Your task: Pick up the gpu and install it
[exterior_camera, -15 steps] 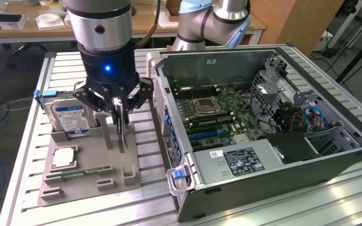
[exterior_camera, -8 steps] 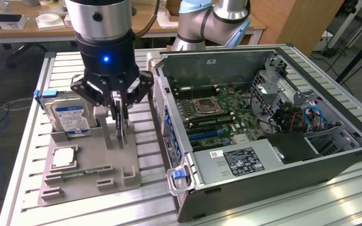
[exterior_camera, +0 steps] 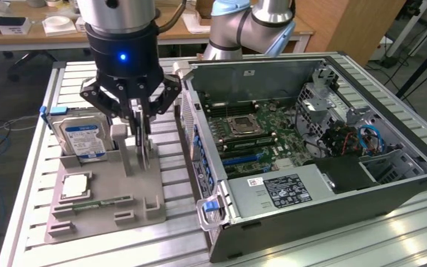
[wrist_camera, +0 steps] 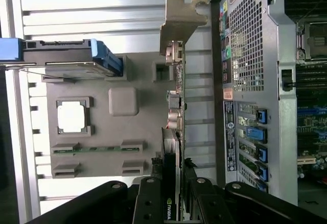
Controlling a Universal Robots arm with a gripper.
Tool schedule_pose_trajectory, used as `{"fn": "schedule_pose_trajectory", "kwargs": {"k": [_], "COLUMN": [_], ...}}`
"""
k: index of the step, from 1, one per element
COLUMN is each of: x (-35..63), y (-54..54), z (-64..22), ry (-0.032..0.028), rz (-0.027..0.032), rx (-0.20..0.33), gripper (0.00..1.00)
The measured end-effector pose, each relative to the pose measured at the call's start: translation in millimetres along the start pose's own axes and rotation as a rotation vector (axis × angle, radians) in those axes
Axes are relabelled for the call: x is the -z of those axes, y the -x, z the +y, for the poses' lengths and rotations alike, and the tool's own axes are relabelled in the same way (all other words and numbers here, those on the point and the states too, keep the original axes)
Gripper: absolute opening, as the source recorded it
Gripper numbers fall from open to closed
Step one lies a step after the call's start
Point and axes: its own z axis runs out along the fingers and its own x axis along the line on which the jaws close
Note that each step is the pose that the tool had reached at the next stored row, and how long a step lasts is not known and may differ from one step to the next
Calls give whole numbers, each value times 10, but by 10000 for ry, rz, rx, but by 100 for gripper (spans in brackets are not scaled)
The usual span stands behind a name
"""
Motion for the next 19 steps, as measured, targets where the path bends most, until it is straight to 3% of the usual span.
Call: {"fn": "schedule_pose_trajectory", "kwargs": {"k": [9, 13, 19], "x": [153, 215, 453], "y": [3, -1, 1], "z": [3, 4, 10], "ry": [-11, -39, -38], "rz": [-2, -56, -61], "rx": [1, 3, 1], "gripper": [26, 26, 26]}}
